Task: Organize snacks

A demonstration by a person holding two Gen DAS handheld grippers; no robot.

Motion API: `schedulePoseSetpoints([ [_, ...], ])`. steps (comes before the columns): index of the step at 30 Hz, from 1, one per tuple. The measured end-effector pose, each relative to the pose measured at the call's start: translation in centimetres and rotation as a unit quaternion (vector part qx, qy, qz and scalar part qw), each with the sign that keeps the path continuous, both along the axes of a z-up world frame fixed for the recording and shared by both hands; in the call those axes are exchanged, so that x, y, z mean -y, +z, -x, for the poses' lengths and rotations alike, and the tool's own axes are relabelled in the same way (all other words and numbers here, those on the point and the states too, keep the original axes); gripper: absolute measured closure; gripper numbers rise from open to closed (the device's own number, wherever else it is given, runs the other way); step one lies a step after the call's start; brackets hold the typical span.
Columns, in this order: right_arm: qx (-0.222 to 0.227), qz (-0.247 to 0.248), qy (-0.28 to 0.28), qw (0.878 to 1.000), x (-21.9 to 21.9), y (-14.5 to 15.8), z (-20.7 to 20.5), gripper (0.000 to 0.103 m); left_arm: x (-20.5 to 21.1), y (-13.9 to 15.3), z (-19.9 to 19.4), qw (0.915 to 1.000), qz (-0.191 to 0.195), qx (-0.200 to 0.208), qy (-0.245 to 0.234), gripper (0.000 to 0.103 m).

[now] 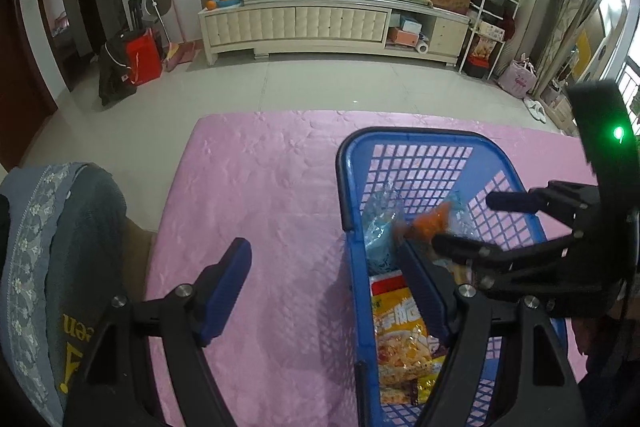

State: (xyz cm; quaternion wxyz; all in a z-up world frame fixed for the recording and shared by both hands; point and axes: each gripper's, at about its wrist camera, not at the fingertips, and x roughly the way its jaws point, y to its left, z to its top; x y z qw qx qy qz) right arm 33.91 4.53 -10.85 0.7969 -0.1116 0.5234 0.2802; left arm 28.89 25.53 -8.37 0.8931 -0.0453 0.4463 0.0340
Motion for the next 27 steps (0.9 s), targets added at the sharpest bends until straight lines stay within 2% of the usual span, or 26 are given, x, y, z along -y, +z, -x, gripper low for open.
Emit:
schedulePoseSetpoints([
  [5,0.007,-0.011,0.003,1.000,1.5,1.5,1.5,0.021,1.0,0.8,1.9,1.0000,-0.005,0.008,0.001,0.028],
  [11,0.018,-0.036,-0.006,0.999,4.3,3.5,4.0,0.021,2.8,2.8,4.9,0.9992,0.006,0.038,-0.003,0.028],
  [18,0.080,-0.072,-0.008,0.994,8.2,7.3,8.9,0.020,6.7,5.2,9.8,0.9957,0.020,0.090,-0.007,0.028],
  [21,0.112,-0.082,-0.032,0.990,10.3,8.7,11.4,0.019,8.9,6.0,12.2,0.9928,0.035,0.113,-0.018,0.028],
  [27,0.159,-0.104,-0.053,0.980,14.0,10.5,16.4,0.015,13.0,8.0,17.2,0.9824,0.011,0.187,-0.003,0.028],
])
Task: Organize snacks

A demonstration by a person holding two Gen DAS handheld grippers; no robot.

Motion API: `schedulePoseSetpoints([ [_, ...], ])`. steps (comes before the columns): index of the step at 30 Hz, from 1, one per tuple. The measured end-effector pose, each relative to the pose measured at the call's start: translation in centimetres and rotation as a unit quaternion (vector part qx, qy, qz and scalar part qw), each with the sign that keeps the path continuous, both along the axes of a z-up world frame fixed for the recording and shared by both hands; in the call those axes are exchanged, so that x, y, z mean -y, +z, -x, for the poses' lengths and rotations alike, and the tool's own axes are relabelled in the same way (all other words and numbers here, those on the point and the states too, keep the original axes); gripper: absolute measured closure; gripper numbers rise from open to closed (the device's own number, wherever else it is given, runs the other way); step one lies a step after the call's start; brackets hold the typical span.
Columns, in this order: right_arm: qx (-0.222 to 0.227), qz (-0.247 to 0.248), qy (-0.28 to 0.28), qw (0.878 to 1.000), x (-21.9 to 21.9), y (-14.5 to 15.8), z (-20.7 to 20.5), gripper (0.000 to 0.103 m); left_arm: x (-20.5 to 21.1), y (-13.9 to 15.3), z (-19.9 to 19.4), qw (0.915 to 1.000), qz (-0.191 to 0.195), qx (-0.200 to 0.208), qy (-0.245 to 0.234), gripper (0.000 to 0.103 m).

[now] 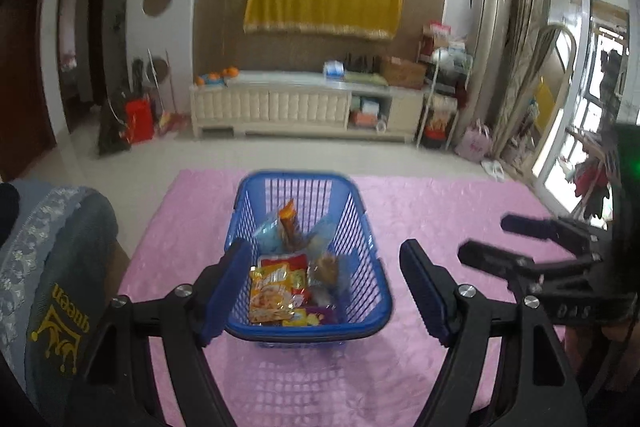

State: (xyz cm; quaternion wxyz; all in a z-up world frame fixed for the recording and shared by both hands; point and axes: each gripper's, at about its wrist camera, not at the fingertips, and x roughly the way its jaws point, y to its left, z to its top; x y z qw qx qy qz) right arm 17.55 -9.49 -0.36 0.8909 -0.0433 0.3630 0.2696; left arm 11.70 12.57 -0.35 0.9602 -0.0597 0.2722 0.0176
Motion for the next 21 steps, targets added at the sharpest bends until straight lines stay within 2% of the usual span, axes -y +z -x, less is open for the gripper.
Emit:
schedulePoseSetpoints([
  [3,0.029,-0.013,-0.004,0.999,1.9,1.1,2.3,0.014,2.0,1.2,3.3,0.9981,-0.005,0.061,-0.010,0.028],
  [5,0.049,-0.028,-0.007,0.998,3.0,1.5,4.2,0.009,3.2,1.5,4.9,0.9967,-0.015,0.080,0.000,0.028],
  [8,0.075,-0.044,-0.025,0.996,4.7,1.7,6.5,0.002,4.8,1.4,6.5,0.9960,-0.025,0.086,0.002,0.019],
  [10,0.083,-0.048,-0.030,0.995,5.3,1.6,7.6,0.001,5.7,1.4,7.2,0.9960,-0.031,0.084,-0.007,0.017],
  [14,0.086,-0.052,-0.045,0.994,6.3,1.4,9.2,0.000,6.7,2.0,8.5,0.9941,-0.041,0.100,-0.001,0.000],
  [17,0.100,-0.055,-0.060,0.992,7.0,1.3,10.3,0.000,6.9,2.0,9.4,0.9943,-0.030,0.102,-0.008,0.000],
  [21,0.116,-0.046,-0.062,0.990,7.1,1.1,11.6,0.000,7.5,2.1,9.9,0.9932,-0.051,0.105,-0.003,0.000],
])
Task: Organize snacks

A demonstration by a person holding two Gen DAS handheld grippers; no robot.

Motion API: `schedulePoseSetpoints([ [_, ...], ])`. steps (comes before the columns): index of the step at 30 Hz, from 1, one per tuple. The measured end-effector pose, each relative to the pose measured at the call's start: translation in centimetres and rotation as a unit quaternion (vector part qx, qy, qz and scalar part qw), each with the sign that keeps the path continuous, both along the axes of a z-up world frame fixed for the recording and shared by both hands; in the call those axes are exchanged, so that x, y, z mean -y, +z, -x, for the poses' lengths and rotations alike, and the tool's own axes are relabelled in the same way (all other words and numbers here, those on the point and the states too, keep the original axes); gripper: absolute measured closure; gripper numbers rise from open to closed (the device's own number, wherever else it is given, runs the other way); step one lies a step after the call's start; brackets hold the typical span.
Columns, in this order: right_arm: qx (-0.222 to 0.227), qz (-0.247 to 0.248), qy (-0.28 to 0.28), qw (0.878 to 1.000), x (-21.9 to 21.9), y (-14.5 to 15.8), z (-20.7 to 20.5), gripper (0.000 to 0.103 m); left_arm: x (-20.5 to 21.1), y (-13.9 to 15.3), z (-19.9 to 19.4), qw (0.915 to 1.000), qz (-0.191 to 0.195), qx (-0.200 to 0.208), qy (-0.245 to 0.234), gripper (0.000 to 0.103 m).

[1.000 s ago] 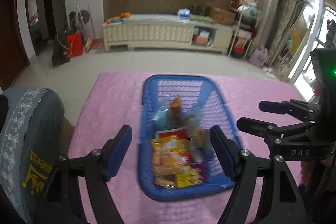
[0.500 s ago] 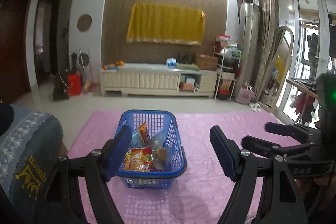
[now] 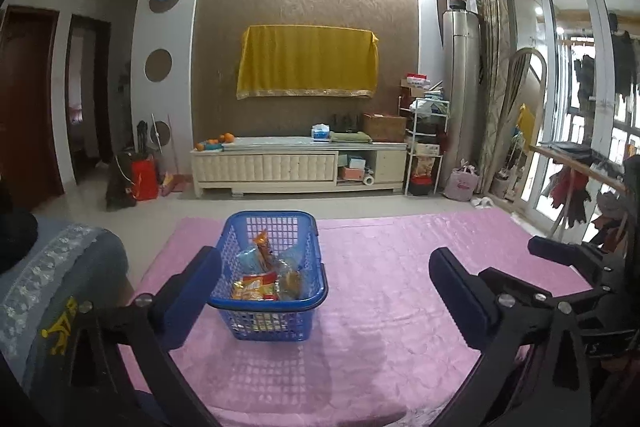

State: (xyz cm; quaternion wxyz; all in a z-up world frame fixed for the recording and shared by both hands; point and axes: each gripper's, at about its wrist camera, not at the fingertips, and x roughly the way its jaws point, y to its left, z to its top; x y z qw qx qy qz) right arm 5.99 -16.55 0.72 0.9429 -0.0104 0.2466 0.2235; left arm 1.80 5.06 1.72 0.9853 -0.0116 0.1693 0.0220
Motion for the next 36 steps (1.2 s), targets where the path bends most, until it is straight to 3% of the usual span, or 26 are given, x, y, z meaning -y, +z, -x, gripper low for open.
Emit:
schedulePoseSetpoints([
  [10,0.015,0.000,0.006,1.000,0.2,0.5,1.7,0.000,-0.2,0.1,1.0,0.9999,0.008,-0.005,-0.006,0.000],
  [36,-0.009,-0.009,0.000,1.000,0.7,0.8,1.2,0.000,0.2,-0.7,0.8,0.9993,0.009,-0.032,-0.014,0.000],
])
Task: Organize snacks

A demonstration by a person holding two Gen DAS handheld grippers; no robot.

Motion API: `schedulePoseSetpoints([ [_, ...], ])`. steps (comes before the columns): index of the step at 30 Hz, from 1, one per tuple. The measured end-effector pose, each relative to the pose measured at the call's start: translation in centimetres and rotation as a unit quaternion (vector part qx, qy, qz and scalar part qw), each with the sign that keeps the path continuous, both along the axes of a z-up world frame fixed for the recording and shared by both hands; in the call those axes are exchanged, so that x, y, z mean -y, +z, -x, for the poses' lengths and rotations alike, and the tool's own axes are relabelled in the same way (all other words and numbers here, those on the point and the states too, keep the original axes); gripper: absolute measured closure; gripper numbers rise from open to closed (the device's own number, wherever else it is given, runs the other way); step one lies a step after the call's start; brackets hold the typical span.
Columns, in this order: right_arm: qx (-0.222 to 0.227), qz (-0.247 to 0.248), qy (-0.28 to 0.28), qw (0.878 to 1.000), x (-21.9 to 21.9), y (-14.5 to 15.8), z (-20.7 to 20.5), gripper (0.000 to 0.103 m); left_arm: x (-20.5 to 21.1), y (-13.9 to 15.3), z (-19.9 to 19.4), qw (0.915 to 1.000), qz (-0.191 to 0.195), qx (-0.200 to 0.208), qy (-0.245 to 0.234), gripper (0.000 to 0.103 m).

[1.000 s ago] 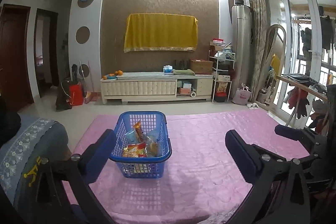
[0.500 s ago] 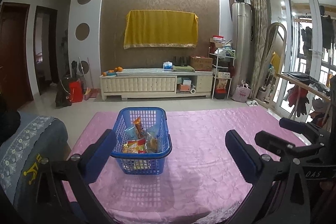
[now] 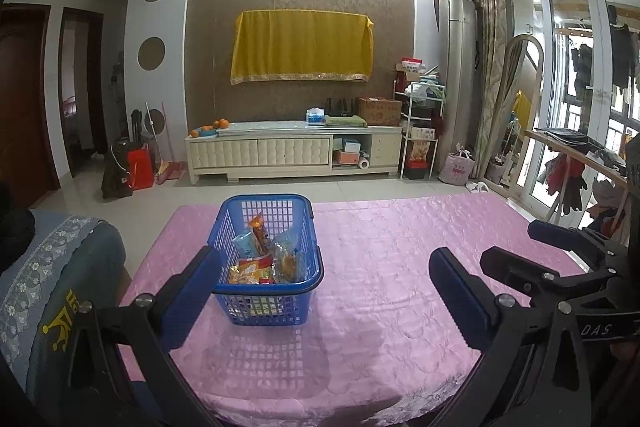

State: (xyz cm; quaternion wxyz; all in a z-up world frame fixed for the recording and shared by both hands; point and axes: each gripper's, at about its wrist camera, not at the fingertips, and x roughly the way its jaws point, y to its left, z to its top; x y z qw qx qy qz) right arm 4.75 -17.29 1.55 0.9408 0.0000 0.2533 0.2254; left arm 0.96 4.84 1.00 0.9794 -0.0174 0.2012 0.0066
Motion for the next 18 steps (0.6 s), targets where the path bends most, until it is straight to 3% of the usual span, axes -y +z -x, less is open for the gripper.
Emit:
schedulePoseSetpoints([
  [18,-0.005,-0.001,-0.001,1.000,-0.26,0.18,-0.12,0.000,-0.09,-0.02,0.18,0.9998,0.011,-0.010,-0.010,0.000],
])
